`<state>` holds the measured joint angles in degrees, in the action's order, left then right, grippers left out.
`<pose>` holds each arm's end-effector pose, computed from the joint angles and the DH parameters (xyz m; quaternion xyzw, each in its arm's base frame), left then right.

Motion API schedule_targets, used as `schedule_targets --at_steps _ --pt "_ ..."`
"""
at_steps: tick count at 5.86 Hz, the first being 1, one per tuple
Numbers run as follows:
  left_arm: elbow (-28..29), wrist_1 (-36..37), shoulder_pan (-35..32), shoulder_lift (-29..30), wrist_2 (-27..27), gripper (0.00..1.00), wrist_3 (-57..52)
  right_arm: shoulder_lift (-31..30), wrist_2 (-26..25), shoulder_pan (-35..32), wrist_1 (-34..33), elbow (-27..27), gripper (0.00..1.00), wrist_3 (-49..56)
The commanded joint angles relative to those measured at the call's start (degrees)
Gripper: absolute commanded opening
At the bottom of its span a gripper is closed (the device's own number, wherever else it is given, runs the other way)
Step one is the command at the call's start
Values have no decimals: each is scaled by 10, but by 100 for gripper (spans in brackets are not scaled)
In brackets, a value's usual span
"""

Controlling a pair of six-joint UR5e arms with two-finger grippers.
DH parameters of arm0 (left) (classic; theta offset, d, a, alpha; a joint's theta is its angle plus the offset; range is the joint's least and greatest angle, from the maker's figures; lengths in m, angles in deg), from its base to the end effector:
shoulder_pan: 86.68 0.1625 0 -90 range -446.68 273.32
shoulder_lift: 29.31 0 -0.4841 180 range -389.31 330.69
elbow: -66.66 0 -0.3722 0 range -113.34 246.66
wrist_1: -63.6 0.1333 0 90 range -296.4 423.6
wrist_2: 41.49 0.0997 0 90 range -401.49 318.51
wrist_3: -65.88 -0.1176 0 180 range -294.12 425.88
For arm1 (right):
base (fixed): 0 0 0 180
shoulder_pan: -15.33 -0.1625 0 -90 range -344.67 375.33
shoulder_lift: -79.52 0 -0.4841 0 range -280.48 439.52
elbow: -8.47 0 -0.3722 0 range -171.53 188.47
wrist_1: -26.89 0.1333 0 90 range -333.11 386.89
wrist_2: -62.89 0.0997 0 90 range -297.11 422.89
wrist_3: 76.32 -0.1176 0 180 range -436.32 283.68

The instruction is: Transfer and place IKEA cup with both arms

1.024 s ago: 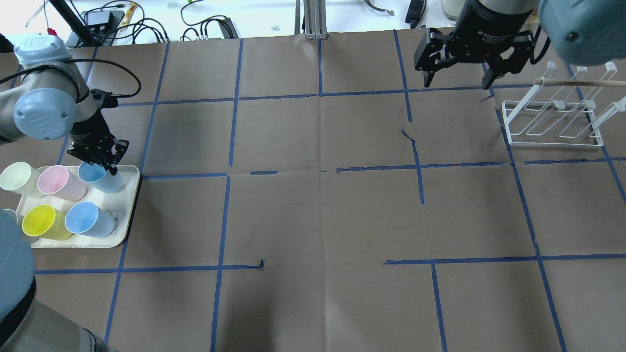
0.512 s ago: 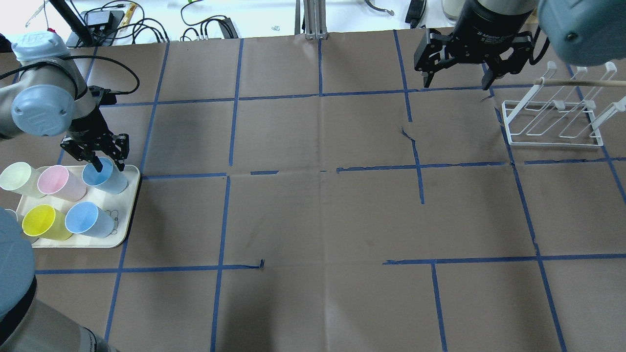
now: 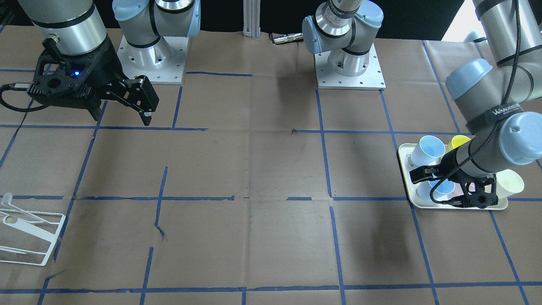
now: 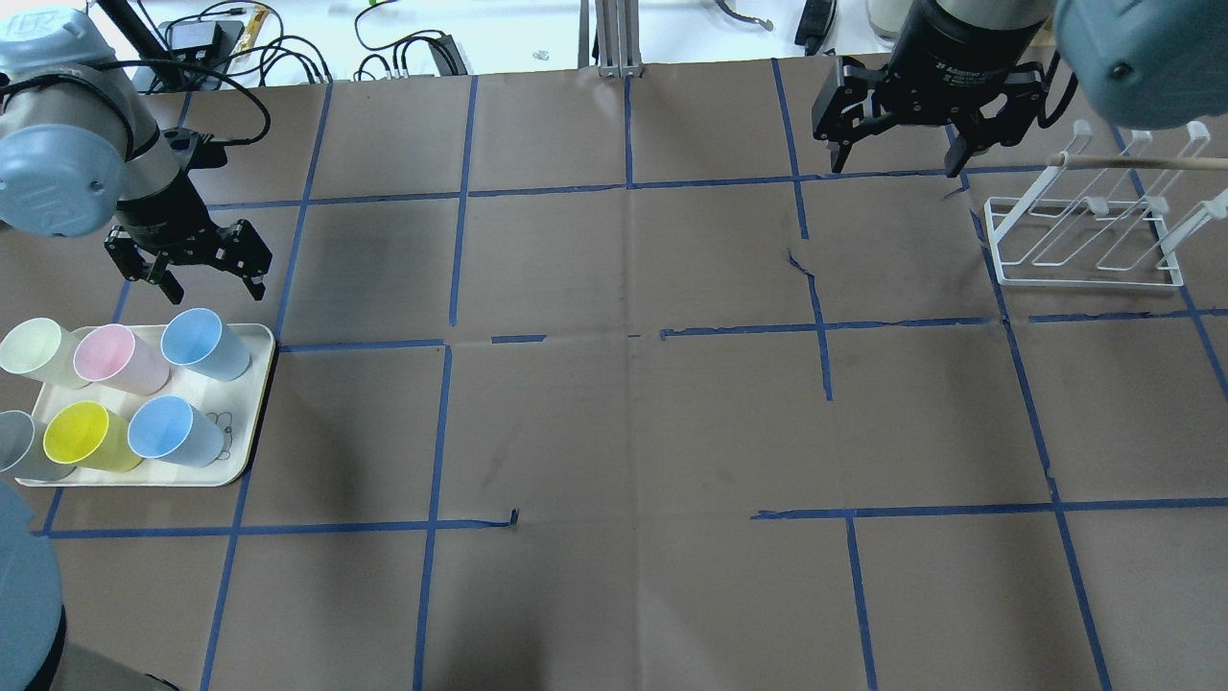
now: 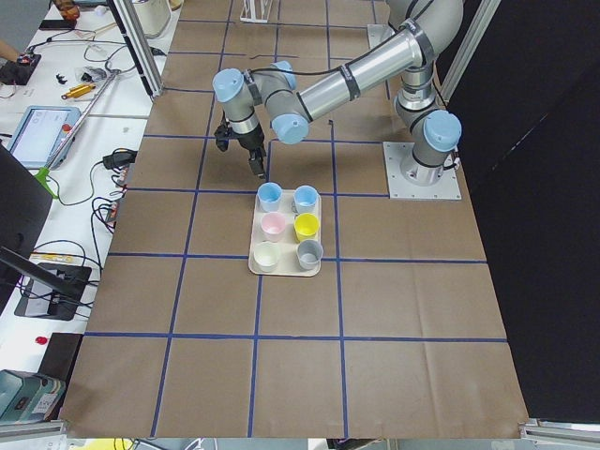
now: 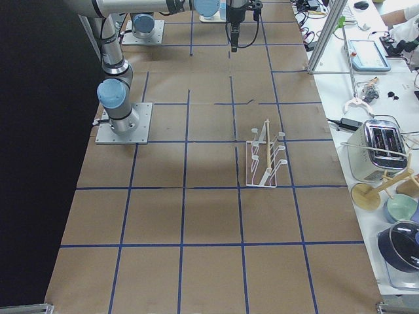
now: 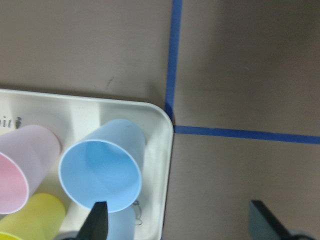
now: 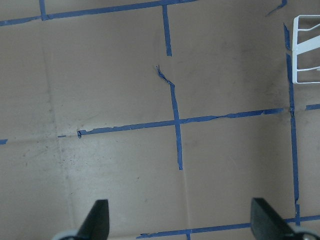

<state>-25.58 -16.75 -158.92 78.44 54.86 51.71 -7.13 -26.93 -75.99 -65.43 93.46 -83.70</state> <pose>0.0607 -0.5838 0.3634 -0.0262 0.9941 0.1017 0.0283 0.1453 -0.5047 0.5462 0.0528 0.9980 -0.0345 0.0042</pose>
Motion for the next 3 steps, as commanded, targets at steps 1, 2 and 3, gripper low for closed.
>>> schedule_targets --at_steps 1,2,3 --pt "29 -63 -73 -53 -24 98 38 0 0 0 0 1 100 0" --pt "31 -76 -117 -87 -56 98 98 0 0 0 0 1 100 0" --pt "30 -83 -145 -111 -64 98 114 0 0 0 0 1 100 0"
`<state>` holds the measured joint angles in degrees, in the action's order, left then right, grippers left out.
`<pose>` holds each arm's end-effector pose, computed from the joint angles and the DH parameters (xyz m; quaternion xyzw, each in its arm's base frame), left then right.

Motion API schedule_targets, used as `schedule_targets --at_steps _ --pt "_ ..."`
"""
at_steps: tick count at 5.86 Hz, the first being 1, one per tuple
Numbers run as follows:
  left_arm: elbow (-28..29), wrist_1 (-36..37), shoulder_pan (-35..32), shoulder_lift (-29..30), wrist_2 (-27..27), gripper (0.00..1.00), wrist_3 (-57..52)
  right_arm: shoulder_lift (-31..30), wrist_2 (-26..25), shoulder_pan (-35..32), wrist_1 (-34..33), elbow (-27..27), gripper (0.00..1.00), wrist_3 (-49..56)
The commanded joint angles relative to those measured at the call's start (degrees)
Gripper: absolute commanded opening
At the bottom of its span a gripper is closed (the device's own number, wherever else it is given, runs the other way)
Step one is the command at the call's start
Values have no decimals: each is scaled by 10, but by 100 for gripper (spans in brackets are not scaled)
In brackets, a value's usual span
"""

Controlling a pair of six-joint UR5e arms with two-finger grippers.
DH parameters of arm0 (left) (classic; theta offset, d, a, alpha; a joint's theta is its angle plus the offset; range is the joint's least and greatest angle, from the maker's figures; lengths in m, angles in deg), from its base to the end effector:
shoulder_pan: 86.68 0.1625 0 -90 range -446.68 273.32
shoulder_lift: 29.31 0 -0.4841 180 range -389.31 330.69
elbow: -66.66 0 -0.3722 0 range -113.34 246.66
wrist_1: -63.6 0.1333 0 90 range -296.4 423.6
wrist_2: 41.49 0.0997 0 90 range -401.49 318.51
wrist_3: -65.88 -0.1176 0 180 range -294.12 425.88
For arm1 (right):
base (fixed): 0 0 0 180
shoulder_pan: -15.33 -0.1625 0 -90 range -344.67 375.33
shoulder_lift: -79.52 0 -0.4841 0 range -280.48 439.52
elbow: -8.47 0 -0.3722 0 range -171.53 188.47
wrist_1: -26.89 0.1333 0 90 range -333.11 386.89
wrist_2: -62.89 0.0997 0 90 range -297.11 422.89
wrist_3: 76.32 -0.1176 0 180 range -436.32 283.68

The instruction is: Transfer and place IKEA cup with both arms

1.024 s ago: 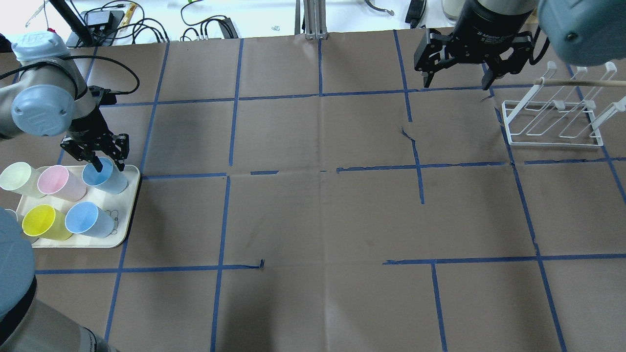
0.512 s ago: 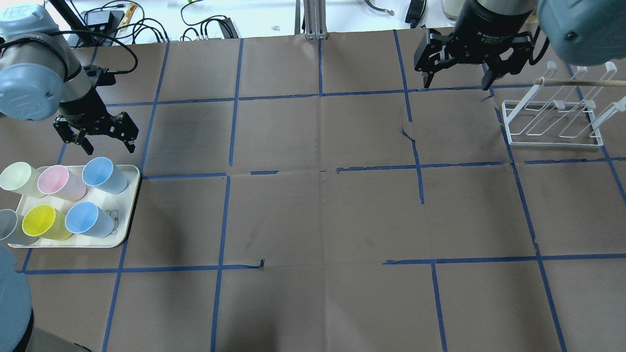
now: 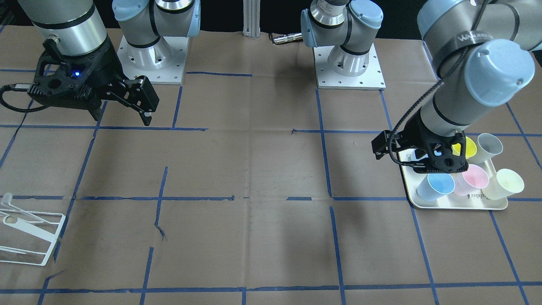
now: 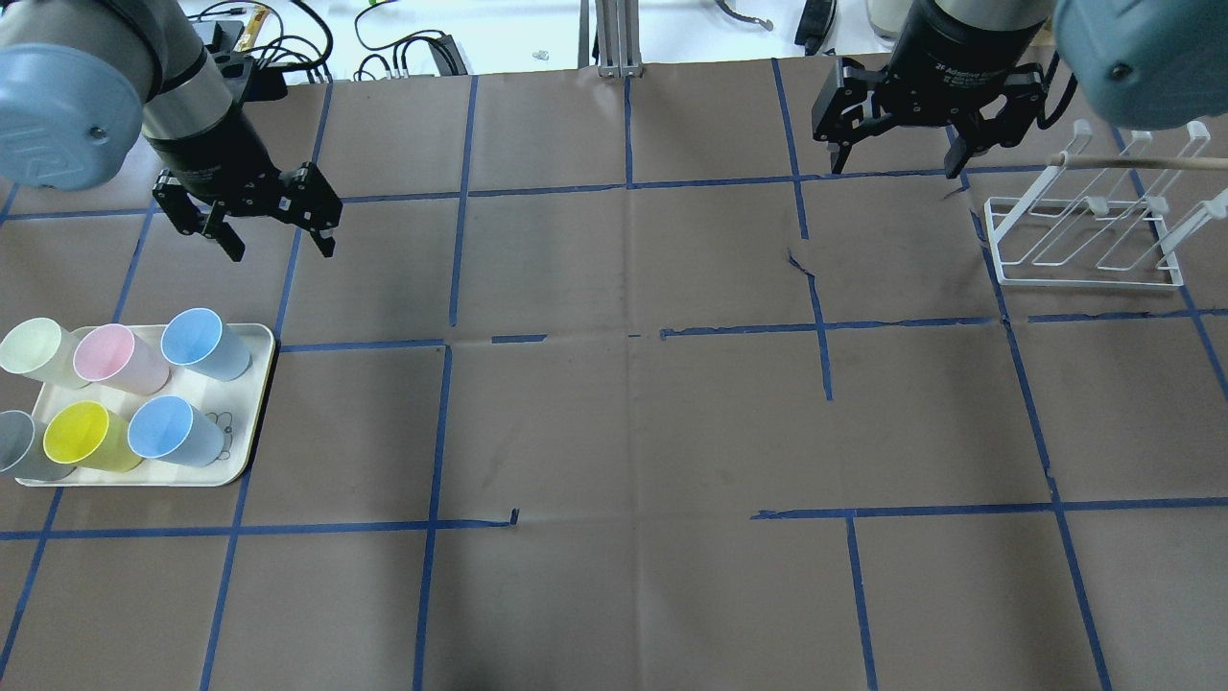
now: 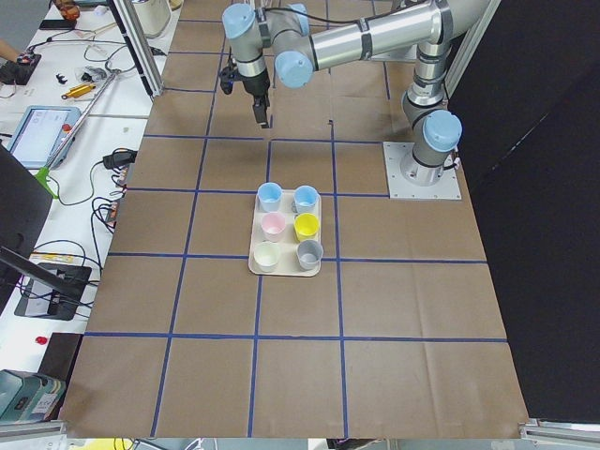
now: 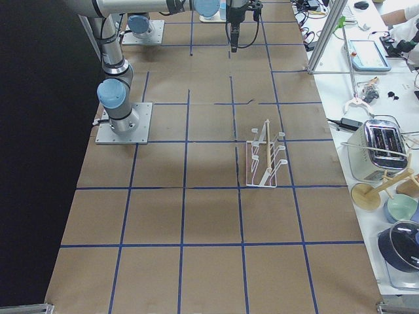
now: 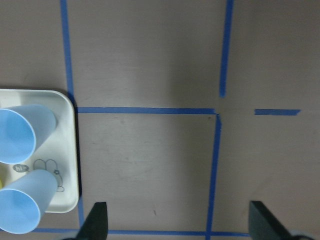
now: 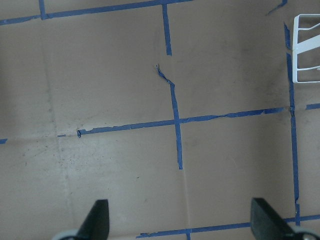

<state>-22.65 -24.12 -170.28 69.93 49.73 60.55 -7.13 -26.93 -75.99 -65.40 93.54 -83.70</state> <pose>-0.0707 -0.5433 0.4572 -0.0087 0.9984 0.0555 0.0050 0.1453 -0.5045 0.5454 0.0528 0.9980 -0.0335 0.0041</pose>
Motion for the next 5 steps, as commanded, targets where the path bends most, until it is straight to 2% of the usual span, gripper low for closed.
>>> schedule_targets --at_steps 1,3,4,5 --pt "3 -42 -41 -51 -18 98 27 -1 0 0 0 0 100 0" --pt "11 -39 -48 -62 -20 98 30 -1 1 0 0 0 100 0" --pt "18 14 -68 -37 -48 98 69 -1 1 0 0 0 100 0" --pt "32 12 -79 -33 -45 98 76 -1 1 0 0 0 100 0"
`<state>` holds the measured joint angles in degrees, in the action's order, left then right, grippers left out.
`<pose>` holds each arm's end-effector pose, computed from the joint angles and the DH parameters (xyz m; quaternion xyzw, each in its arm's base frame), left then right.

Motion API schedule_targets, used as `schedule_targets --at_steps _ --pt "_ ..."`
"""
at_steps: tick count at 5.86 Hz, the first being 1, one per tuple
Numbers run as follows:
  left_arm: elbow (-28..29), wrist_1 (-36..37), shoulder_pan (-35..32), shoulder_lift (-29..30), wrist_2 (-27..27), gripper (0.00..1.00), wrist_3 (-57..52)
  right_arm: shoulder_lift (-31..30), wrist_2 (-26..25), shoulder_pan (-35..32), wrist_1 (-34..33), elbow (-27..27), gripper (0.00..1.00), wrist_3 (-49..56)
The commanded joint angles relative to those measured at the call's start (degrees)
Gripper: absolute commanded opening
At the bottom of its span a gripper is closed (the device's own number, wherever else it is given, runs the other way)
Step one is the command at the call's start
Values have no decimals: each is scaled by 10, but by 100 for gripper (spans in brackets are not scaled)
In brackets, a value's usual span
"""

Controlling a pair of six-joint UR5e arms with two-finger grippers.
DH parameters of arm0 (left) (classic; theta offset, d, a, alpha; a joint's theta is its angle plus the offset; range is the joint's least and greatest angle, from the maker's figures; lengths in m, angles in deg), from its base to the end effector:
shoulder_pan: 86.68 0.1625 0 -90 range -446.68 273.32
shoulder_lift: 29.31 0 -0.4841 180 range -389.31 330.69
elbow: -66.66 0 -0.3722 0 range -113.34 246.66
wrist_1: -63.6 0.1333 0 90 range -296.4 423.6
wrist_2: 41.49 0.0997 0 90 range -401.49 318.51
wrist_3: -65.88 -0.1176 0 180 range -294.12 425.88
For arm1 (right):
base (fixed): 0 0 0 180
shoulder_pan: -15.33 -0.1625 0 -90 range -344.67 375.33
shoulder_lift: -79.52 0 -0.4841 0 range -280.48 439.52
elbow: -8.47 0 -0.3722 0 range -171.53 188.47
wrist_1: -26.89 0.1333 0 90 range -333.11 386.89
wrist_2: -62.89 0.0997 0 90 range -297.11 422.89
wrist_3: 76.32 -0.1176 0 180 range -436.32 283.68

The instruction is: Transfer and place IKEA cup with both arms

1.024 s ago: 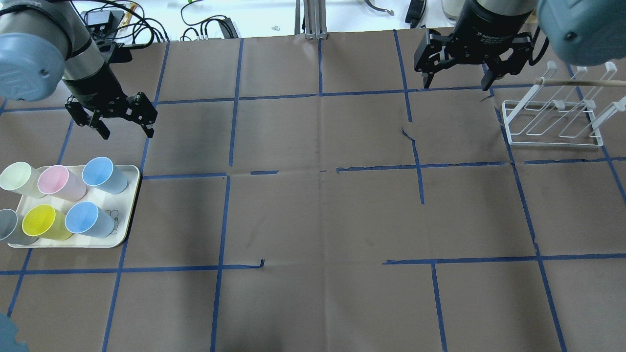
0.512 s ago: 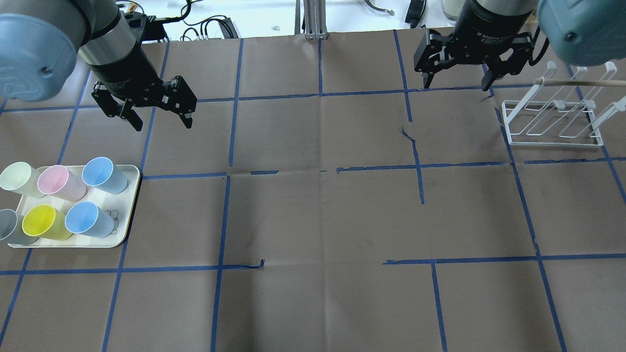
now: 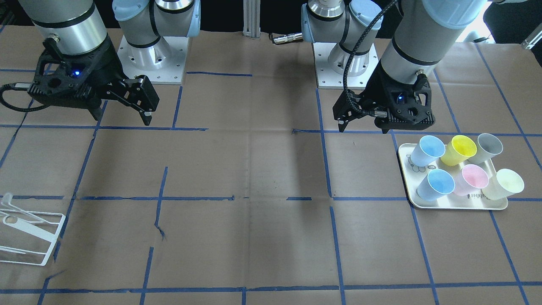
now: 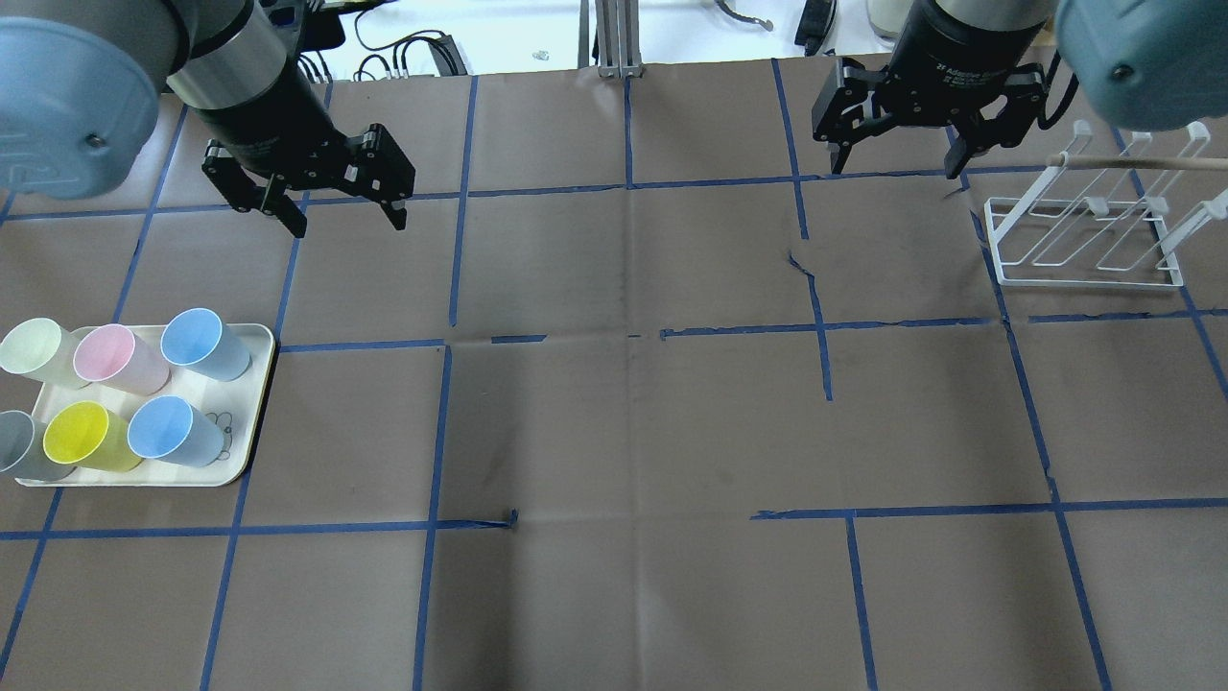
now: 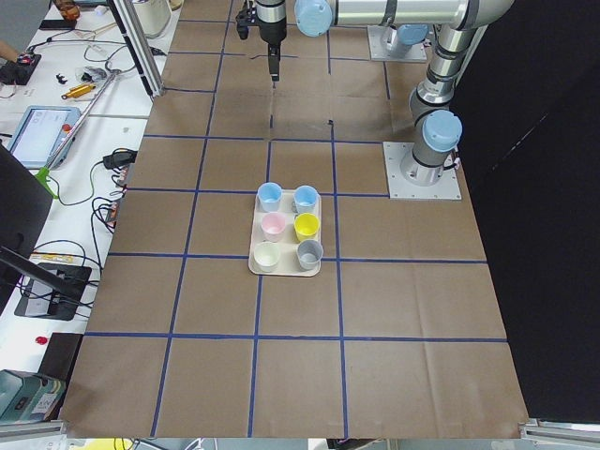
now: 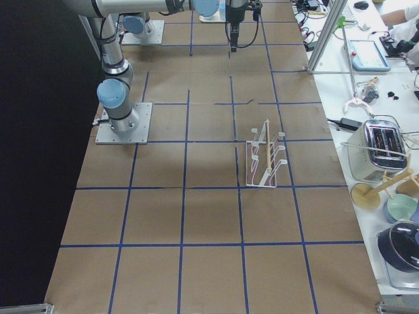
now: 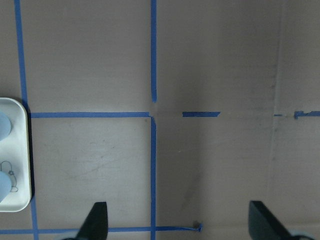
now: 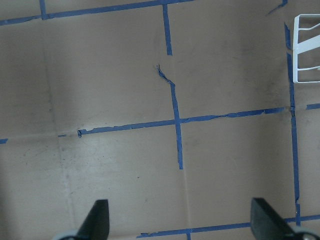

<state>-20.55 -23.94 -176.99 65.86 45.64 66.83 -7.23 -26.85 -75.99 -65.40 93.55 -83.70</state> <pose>-0.1420 -0.5146 0.5119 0.0056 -0.9997 0.0004 0.0250 0.1455 -0.5039 0.5462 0.0527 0.9980 -0.0343 0.0049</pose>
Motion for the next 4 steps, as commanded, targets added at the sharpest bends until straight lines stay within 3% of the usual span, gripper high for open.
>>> schedule_targets --at_steps 1,2,4 --pt "24 -15 -13 8 0 98 13 0 0 0 0 0 100 0" --pt "47 -61 -13 8 -1 98 19 0 0 0 0 0 100 0" --pt "55 -69 -12 8 1 98 19 0 0 0 0 0 100 0"
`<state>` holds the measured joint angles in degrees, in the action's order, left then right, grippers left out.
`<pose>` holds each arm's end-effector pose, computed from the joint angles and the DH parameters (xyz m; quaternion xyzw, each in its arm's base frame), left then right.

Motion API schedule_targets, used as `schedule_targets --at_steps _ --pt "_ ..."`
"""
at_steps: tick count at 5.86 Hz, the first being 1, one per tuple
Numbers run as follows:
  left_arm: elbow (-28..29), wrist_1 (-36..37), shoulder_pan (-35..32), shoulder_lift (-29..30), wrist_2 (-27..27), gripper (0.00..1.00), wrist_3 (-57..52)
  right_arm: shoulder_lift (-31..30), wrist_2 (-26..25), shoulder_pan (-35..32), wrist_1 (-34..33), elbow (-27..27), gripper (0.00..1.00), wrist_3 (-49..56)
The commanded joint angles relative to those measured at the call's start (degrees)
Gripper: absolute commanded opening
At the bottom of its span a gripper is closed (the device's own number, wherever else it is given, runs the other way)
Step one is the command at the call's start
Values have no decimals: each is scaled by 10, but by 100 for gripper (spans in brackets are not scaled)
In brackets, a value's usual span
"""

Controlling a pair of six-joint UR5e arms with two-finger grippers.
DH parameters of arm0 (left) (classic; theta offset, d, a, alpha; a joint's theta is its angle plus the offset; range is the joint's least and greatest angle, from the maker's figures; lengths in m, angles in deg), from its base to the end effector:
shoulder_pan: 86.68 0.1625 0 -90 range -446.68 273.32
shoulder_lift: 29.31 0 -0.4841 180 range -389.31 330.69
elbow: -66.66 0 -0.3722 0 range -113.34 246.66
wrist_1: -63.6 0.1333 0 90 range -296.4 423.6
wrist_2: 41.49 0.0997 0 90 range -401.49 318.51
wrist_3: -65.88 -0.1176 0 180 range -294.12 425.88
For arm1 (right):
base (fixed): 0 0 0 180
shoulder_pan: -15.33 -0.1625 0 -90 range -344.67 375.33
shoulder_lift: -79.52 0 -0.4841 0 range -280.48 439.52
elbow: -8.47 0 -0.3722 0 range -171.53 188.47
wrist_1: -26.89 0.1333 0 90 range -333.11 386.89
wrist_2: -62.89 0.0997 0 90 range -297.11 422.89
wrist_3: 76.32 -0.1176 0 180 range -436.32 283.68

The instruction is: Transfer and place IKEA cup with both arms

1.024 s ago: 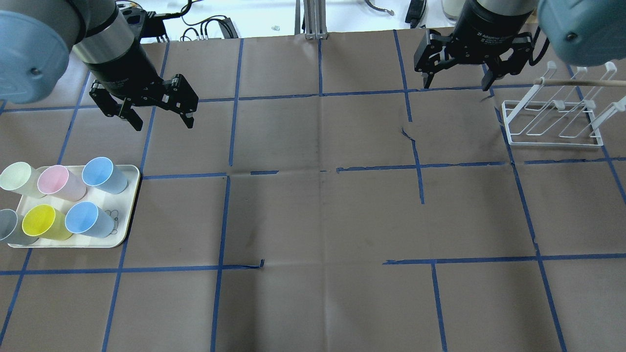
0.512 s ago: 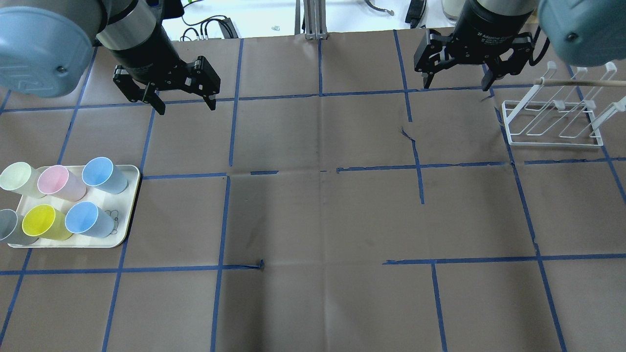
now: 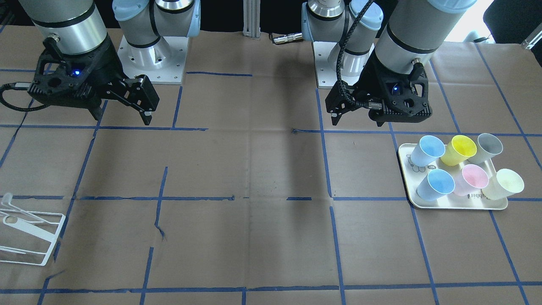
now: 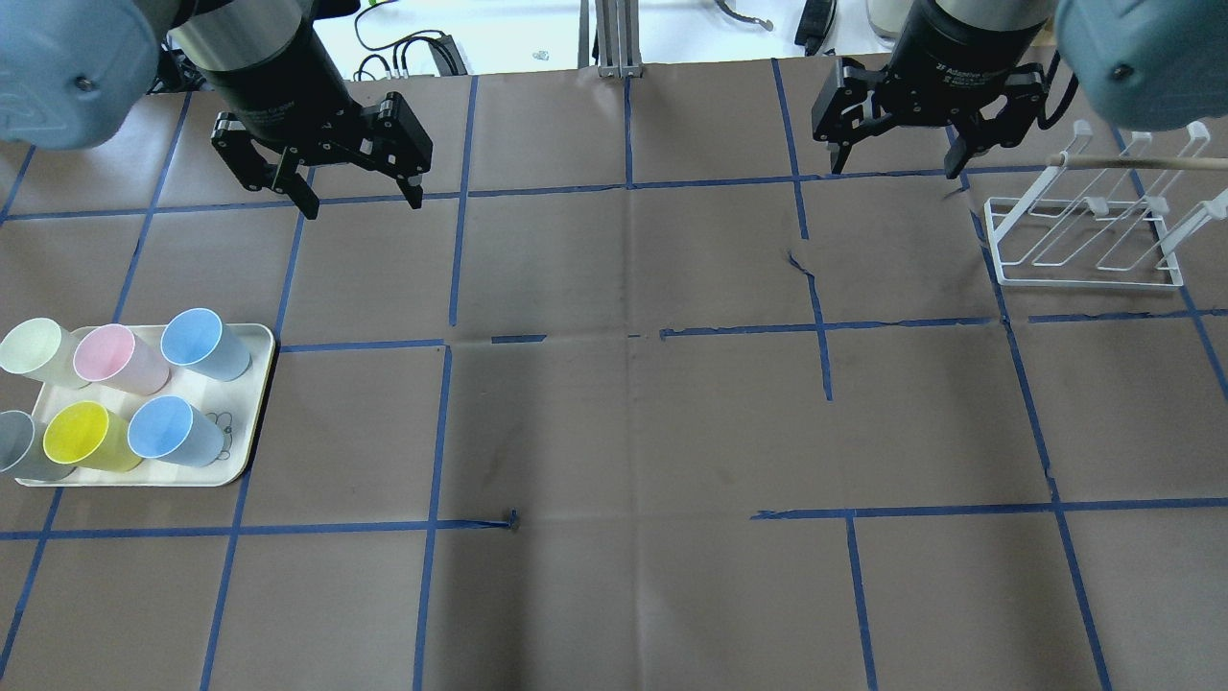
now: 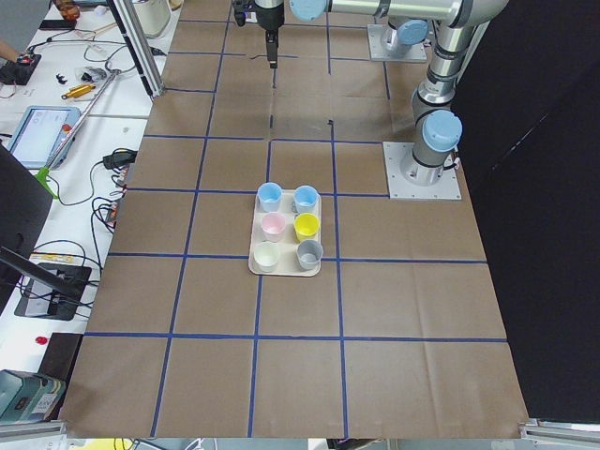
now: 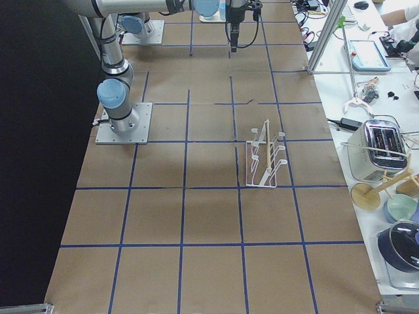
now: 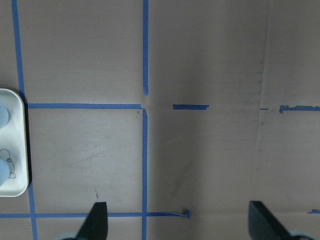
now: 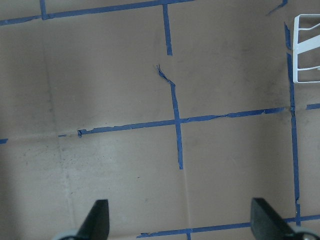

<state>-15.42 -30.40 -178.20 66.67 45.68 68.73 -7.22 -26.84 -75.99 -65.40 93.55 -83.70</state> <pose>-0.1528 -0.5140 0.5356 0.0120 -0.9995 -0.0189 0.0240 0.1455 -0.5039 0.5461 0.0527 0.9980 -0.0342 0.0050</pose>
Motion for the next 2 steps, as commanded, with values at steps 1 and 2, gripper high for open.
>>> schedule_targets --at_steps 1,2 --pt "3 -5 0 -4 1 98 0 0 0 0 0 0 100 0" --pt "1 -5 0 -5 2 98 0 0 0 0 0 0 100 0"
